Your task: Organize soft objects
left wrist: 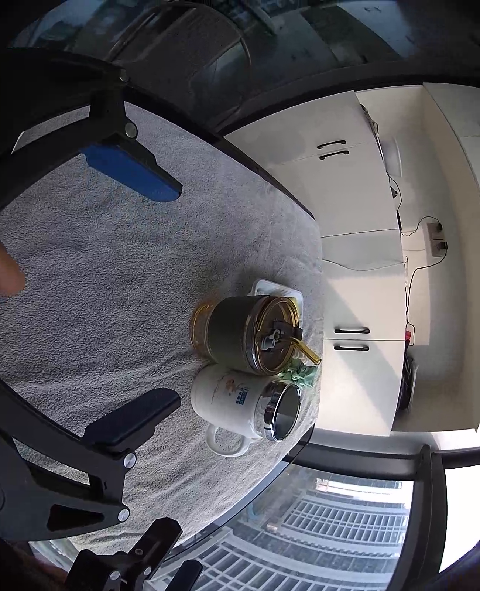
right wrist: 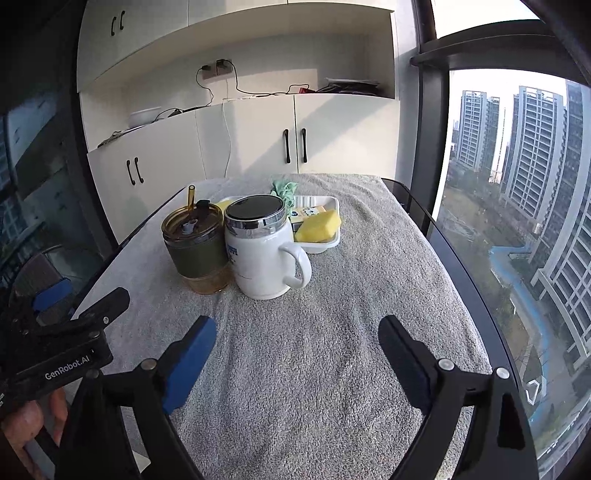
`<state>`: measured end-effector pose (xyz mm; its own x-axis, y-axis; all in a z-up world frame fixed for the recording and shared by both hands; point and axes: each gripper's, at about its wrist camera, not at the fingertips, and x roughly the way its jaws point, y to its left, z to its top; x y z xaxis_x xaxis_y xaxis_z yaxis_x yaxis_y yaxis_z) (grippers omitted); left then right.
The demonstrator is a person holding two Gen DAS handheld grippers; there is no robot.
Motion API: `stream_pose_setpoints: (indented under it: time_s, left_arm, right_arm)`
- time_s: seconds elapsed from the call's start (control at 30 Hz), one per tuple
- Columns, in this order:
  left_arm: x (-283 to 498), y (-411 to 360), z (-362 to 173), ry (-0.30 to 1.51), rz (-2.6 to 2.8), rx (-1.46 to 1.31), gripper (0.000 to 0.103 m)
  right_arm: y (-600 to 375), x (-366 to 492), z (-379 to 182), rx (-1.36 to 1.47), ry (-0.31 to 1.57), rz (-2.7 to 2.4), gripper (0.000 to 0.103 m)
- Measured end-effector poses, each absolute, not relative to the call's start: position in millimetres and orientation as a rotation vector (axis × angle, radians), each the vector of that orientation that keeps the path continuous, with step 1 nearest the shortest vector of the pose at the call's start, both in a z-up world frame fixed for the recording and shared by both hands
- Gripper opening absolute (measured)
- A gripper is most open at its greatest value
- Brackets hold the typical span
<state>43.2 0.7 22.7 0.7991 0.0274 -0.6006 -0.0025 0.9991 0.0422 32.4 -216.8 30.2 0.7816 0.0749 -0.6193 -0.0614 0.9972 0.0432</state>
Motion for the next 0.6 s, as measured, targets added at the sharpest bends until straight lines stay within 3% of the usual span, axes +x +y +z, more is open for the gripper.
stream_pose_setpoints:
  time_s: [0.6]
  left_arm:
    - [55.9, -1.4, 14.5, 0.686, -0.001, 0.033, 0.103]
  right_arm:
    - [-206.8, 42.1, 24.6, -0.008, 0.687, 0.058, 0.092]
